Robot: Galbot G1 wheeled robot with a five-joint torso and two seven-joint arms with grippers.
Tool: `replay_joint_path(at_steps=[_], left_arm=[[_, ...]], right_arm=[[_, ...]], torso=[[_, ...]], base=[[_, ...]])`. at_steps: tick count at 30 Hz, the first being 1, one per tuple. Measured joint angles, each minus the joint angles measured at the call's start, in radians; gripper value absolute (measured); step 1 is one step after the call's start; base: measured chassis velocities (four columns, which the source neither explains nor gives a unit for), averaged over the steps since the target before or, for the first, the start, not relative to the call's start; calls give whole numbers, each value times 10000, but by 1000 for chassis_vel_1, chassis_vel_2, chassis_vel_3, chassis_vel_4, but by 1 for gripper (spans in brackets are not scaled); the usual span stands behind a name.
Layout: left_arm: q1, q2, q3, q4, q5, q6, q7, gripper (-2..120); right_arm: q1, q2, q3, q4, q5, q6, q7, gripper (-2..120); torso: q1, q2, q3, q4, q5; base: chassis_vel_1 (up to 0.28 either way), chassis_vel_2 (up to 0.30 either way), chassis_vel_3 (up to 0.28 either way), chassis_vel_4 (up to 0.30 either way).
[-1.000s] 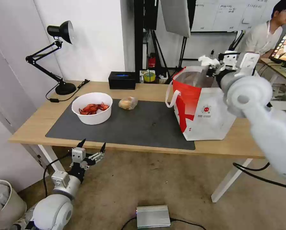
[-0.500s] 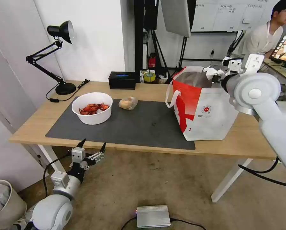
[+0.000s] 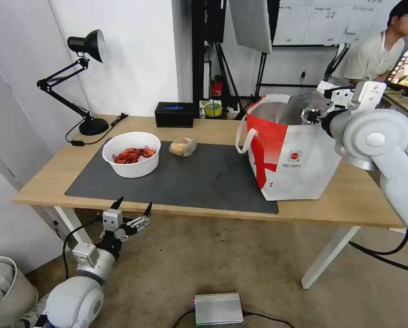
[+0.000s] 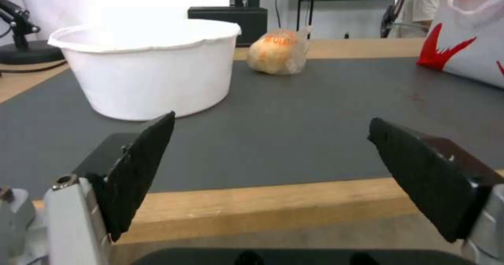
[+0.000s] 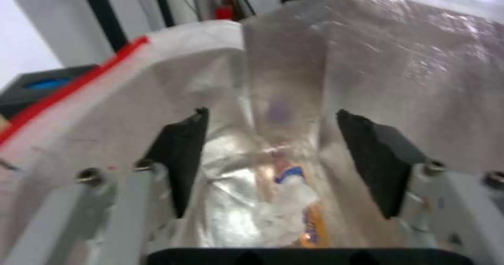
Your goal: Pick up the trash from the table and place it into the takeout bag.
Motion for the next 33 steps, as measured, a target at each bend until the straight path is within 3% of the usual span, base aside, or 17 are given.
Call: replay_joint_path(at_steps=[3,4,6,7,9,14,18,28,33], left_arm=[[0,-57,19,0,42,1,-2,100],[0,-57,19,0,42,1,-2,100],[35,-86,9,-33,62,-5,-3,100],[35,-86,9,-33,62,-5,-3,100],[69,-93,-30,-65,71,-16,-3,100],[140,-61,-166,-89,60,-145,2,100],[181,-38,-275,-90,26,-171,17,100],[96,-35,-269,-41,-14,-198,39,100],[51,-26,-217,14,-20,-200,42,100]], right_arm=[[-257,-81,7,265,-1017,611,-1306,82],[-257,-81,7,265,-1017,611,-1306,82],[-544,-100,17,560,-1609,1434,-2350,92],[-544,-100,17,560,-1609,1434,-2350,92],[-1062,-127,120,829,-2159,2465,-3669,99],[-2636,-388,414,1335,-3425,4048,-5934,100],[-3971,-679,715,1805,-4258,4718,-6955,100],[-6862,-639,1627,2894,-5779,5765,-7814,100],[-9079,40,2117,3046,-7061,6371,-7824,100]], torso=[[0,0,0,0,1],[0,0,0,0,1],[0,0,0,1,-2],[0,0,0,1,-2],[0,0,0,3,-2],[0,0,0,1,0],[0,0,0,0,1],[-1,1,-1,0,0],[-1,1,-1,0,-1]], base=[[0,0,0,0],[0,0,0,0],[0,0,0,0],[0,0,0,0],[0,0,0,0],[0,0,0,0],[0,0,0,0],[0,0,0,0],[0,0,0,0]])
